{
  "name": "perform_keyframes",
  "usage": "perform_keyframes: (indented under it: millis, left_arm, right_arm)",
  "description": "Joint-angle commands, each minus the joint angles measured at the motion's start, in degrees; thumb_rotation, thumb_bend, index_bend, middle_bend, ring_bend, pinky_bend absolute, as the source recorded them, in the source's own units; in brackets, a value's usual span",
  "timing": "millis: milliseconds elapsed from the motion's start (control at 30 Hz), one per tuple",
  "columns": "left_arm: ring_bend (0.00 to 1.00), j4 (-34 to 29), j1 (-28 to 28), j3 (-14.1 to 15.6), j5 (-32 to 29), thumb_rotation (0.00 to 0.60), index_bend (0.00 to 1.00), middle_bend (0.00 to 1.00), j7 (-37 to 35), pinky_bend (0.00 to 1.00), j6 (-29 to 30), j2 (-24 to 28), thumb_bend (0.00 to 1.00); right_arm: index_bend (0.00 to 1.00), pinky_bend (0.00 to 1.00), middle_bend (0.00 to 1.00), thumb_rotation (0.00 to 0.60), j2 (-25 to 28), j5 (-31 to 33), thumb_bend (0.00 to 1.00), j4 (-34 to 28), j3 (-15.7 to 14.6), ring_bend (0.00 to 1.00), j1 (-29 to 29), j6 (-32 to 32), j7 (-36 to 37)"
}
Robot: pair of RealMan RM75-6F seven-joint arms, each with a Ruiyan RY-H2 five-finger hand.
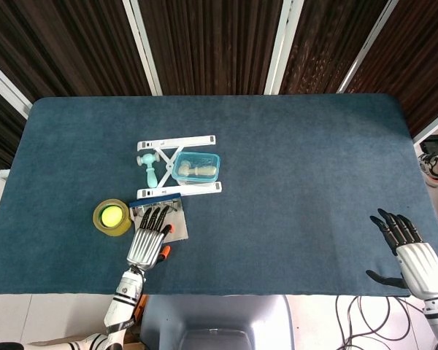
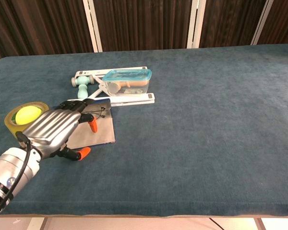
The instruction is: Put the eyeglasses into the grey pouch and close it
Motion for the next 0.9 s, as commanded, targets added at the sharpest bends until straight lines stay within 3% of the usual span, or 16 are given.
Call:
perform_keyframes:
  millis: [33,567,900]
  left_arm:
    - [0.00,-0.1,-0.1,-0.2,-0.4,0.600,0.41,0.00,1.0,0.01,-0.6,0.1,0.27]
    - [0.00,-3.3,-1.4,-2.6,-5.3,0.600,0.41,0.00,8.0,0.02,-3.8,1.3,0.27]
    - [0.00,-2.2,-1.4,-2.9,-5.7,0.600,0.42,0.00,8.0,0.02,-3.0,0.7,0.27]
  right_arm:
    - [0.00,0.05,0.00,0.600,0.0,0.0,0.17,0.0,0.0,0.00,0.0,0.0,0.1]
    - [0.00,0.05,0.00,0.600,0.0,0.2,0.17,0.1,0.1,0.00,-0.1,0.3,0.3]
    - [0.00,0.05,0.00,0.600,-0.1,0.2,0.17,0.3,0.1,0.00,-0.1,0.4,0.2]
